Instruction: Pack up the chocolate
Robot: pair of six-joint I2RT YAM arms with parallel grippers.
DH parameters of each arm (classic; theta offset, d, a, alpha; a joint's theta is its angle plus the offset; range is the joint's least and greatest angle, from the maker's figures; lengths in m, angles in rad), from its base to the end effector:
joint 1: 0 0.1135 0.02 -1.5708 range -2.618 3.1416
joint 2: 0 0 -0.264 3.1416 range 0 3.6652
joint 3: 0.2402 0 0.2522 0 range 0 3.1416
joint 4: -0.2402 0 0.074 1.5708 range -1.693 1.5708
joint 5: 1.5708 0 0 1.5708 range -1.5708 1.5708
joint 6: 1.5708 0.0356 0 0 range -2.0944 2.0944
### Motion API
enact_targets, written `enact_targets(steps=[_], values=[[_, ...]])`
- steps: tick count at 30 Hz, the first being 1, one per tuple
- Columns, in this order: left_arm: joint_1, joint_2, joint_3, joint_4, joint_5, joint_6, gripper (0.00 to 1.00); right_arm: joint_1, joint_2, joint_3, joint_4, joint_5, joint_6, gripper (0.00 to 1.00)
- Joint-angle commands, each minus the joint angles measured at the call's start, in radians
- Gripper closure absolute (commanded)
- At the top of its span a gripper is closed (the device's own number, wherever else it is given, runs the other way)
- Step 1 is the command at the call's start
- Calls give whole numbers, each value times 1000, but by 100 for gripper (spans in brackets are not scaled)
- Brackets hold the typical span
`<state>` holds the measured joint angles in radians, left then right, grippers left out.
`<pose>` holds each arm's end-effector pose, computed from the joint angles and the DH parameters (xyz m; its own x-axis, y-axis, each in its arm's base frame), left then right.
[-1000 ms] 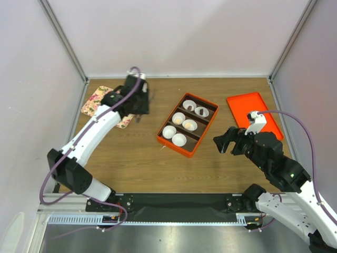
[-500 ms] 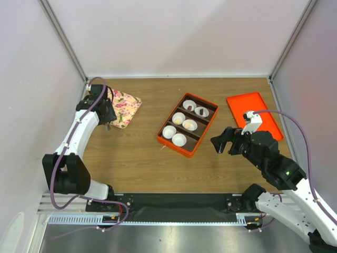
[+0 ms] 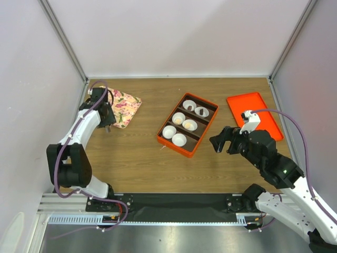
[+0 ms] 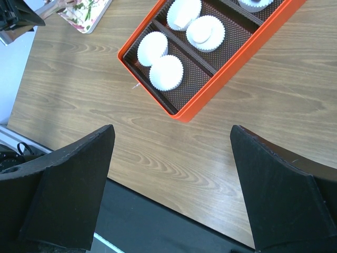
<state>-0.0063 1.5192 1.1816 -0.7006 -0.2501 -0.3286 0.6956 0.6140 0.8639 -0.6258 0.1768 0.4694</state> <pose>0.3125 0.0068 0.2592 -0.7768 -0.3078 -0.5494 -0.3912 0.9195 0.0379 0.1024 0.0773 0.3443 -0.4799 0.1795 -0.8588 -0.3231 0.8739 0.3632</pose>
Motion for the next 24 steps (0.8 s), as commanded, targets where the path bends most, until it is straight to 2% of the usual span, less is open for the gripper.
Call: enact_targets(steps=[1,13,21,24], values=[[34,9,-10,67,24,37,53,-4,7,-6,44,18,-17,3],[40,30,15,70,69,76,66,-4,7,-3,48,21,-20,2],[11,-111,120,-62,34,68,70,-5,0,24,18,33,-31,3],[-69,-177,176,-102,64,75,71,-5,-2,37,12,36,-34,2]])
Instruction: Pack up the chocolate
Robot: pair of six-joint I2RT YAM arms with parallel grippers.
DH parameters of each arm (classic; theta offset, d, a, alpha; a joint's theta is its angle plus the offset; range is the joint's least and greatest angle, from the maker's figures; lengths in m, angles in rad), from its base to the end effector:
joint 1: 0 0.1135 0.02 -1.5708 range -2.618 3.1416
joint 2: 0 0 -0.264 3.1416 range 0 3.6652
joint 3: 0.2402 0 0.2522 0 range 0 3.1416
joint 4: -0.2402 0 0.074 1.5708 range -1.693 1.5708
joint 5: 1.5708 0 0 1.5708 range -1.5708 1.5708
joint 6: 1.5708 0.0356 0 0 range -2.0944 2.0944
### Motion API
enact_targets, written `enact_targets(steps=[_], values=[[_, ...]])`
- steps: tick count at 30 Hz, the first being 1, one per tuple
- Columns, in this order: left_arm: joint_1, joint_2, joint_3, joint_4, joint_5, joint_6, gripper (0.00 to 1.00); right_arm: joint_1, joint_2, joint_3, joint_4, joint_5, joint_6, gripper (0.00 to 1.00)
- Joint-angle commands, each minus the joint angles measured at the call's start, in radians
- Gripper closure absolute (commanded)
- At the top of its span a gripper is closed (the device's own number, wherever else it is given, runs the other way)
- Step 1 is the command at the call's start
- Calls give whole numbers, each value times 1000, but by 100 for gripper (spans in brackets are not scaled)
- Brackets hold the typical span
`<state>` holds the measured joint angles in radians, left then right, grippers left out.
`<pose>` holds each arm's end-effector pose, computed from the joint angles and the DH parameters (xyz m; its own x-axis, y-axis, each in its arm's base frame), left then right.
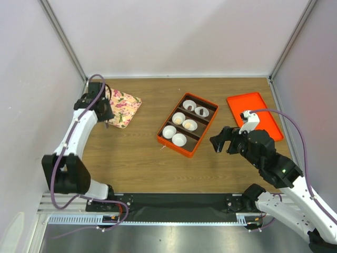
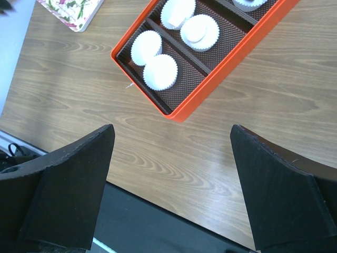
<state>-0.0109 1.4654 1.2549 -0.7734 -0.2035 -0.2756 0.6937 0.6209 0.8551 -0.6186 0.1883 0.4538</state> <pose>0.3047 0.0039 0.2929 -0.7736 -0.2581 -0.5787 -0.3240 0.9460 0.0112 0.1047 0.0784 0.3414 -0.4760 0.1643 -0.8640 -0.3182 0.8837 0.3433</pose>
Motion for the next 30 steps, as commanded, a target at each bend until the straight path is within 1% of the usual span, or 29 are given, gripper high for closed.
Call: enact_targets(steps=[1,2,3,5,6,7,8,10,11,14,15,16,17,20,23,26,30], values=[[-86,-135,115,-49,29,24,71,-3,-9,47,3,28,-18,3],[-112,-148,142,-61,39,27,71,-3,-9,51,2,28,-20,3],[-174,-152,159,-78,38,23,71,-3,-10,53,-1,30,-18,2],[-251,-168,179,-109,35,13,72,-3,-15,53,-4,34,-17,3],[-332,-171,192,-116,35,-6,72,-3,-18,55,-4,34,-11,2],[-374,-175,193,-127,39,-16,72,-2,-20,55,-6,34,-7,3],[-452,-177,193,-132,35,-42,72,-3,-23,55,-7,33,-4,3],[-530,-174,190,-144,23,-68,72,-3,-24,58,-12,31,0,2],[-611,-172,180,-144,9,-94,72,-3,-27,56,-16,30,2,3],[-728,-151,164,-147,0,-137,73,-3,-32,56,-26,26,9,3],[-803,-143,161,-156,-13,-148,73,-5,-33,58,-33,26,11,3],[-839,-136,156,-171,-29,-160,73,-3,-35,58,-39,30,14,3],[-897,-126,134,-167,-33,-186,73,-3,-36,58,-49,34,14,3],[-975,-113,80,-142,-16,-227,73,-3,-43,53,-55,45,20,3],[-1011,-91,49,-148,-17,-273,73,-3,-55,47,-56,46,31,3],[-1028,-94,12,-141,-24,-304,72,-3,-64,41,-53,45,34,3],[-1028,-85,0,-122,-48,-304,71,-3,-73,42,-66,48,31,3]])
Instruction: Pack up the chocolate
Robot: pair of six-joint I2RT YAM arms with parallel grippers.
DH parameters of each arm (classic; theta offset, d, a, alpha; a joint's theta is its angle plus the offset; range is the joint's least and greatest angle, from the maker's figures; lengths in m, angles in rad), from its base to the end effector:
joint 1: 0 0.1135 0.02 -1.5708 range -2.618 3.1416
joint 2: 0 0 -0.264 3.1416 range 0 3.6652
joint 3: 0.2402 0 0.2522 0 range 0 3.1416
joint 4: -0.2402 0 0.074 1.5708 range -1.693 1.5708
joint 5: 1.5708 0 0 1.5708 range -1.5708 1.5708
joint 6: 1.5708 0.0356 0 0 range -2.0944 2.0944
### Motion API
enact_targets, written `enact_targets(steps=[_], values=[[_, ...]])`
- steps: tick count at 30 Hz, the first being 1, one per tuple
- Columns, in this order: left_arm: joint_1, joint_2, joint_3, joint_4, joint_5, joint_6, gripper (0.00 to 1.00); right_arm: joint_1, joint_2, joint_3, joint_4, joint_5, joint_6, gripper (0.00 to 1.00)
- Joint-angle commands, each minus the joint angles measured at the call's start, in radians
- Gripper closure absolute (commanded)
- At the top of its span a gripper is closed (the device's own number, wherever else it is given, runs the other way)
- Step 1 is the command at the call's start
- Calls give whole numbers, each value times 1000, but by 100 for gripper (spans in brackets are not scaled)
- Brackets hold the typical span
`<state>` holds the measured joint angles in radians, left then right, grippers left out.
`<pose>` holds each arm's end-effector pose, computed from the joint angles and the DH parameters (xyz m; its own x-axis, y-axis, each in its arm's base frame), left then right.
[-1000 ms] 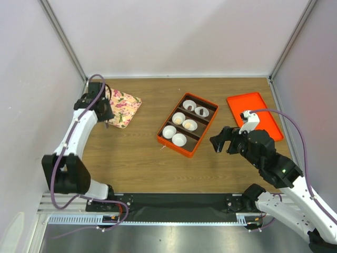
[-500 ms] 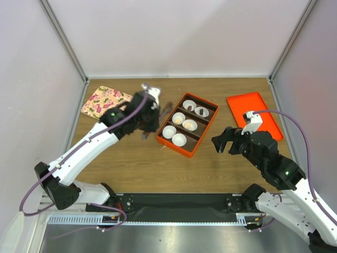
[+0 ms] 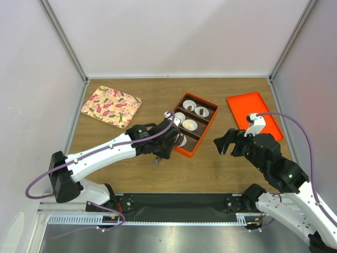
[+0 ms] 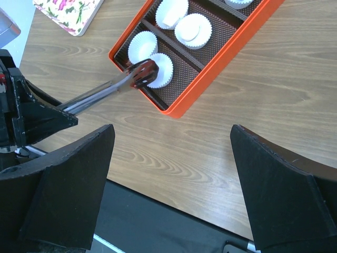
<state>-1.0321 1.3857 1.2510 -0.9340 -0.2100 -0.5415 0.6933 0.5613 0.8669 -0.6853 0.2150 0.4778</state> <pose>0.1472 -0.2319 0.3042 -0.7915 0.3418 -0.5066 0.4435 0.8916 -0.0915 0.0918 0.0664 0.3446 -0.4702 0.1934 -0.8611 -0.2880 0.8887 0.3569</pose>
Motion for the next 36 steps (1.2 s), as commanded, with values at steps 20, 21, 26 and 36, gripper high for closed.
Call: enact_targets(steps=[20,21,26,36], values=[[-5,115,157,-8,-149,9,53,-3,-31,46,-33,46,-5,3],[-5,115,172,-26,-161,12,52,-3,-28,46,-31,41,-7,3],[27,98,267,-89,-196,44,51,-3,-11,52,-22,38,-5,3],[426,-31,137,-26,-201,146,51,-3,8,38,6,23,-7,3]])
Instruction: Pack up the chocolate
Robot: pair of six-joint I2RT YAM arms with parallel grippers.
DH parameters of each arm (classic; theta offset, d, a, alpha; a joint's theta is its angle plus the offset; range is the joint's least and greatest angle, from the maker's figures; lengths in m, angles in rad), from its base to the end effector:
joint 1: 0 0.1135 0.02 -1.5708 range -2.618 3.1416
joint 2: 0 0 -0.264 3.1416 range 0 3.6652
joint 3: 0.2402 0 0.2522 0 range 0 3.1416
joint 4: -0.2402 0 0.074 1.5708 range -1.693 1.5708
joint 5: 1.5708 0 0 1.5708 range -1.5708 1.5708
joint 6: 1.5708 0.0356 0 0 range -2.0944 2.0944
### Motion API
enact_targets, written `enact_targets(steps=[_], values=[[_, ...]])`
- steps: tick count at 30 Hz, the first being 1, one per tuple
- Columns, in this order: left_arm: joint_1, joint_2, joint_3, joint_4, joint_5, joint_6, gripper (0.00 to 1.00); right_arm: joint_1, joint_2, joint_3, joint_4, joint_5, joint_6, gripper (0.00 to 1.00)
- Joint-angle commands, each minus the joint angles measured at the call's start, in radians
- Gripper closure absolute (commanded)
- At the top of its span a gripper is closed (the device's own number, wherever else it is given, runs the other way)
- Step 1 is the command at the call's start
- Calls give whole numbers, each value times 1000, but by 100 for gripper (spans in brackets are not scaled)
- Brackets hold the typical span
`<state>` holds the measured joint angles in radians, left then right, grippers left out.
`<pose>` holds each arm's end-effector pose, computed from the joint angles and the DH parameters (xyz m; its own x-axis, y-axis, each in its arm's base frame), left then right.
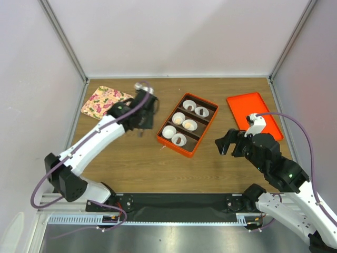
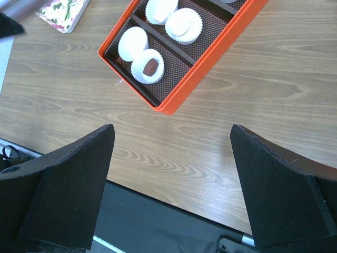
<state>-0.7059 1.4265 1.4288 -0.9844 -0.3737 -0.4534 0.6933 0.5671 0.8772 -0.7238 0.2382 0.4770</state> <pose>0.2264 -0.1759 0.3462 -0.7659 0.1171 -0.6322 0.1270 0.9915 0.0297 0.0913 0.0649 0.3435 -0.4835 0.1783 -0.8570 -0.2621 0.9046 0.3361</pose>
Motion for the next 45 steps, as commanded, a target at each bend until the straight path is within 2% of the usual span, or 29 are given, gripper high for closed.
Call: enact_targets(steps=[1,2,8,13,18,23,29,34,40,45], values=[[141,-78,-59,35,-27,77,51,-3,2,22,50,-2,-5,3],[223,-83,-97,64,-10,88,51,-5,2,20,55,-10,-3,3],[483,-66,-201,176,31,121,47,-3,13,3,81,-34,2,3],[583,14,-235,274,88,127,45,-3,20,0,95,-33,6,3],[595,104,-235,339,101,143,45,-3,28,-6,113,-36,-3,3],[658,186,-188,355,137,144,47,-5,27,-20,119,-22,-14,3],[663,281,-90,322,127,162,51,-5,39,-34,141,-20,-21,2],[663,285,-103,339,145,159,56,-5,56,-23,149,-22,-37,3],[663,288,-94,306,138,148,67,-5,71,-14,162,-27,-40,3],[663,259,-85,276,133,153,69,-5,70,-11,164,-34,-37,2]])
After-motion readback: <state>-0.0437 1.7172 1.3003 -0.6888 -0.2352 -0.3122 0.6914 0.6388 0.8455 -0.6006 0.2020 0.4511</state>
